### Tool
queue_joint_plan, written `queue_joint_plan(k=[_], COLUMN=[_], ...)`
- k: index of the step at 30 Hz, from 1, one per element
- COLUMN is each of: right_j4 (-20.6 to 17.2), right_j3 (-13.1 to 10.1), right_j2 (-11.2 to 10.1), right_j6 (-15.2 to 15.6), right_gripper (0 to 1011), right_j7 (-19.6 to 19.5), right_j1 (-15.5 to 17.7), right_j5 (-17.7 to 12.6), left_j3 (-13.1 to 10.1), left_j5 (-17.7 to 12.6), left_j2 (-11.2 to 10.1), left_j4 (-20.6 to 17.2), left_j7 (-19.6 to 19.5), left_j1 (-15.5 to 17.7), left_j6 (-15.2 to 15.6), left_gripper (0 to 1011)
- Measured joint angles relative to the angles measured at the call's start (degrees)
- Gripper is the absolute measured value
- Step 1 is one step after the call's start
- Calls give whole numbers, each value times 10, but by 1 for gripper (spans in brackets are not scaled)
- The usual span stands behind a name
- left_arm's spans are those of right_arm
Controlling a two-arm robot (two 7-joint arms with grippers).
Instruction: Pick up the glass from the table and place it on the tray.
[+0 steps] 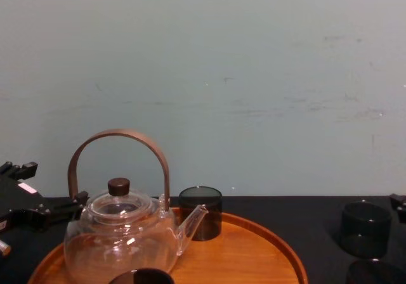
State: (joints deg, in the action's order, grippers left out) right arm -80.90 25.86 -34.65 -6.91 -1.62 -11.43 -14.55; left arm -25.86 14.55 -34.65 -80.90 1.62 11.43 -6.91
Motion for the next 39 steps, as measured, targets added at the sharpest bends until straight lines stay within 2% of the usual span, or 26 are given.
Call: queue_joint_plan(k=[36,39], right_j4=[0,0], right_j3=[0,-7], right_j2=[0,1], right_j6=[0,0], right_gripper=[1002,1002], right_j7=[0,9], right_j1=[0,2], right_j5=[0,-5], left_j3=[0,0], left_j5=[0,0], left_j2=[0,0], left_j4=[0,0], left_j7=[0,0], left_j1=[0,0], left_j6=[0,0], left_gripper=[1009,1009])
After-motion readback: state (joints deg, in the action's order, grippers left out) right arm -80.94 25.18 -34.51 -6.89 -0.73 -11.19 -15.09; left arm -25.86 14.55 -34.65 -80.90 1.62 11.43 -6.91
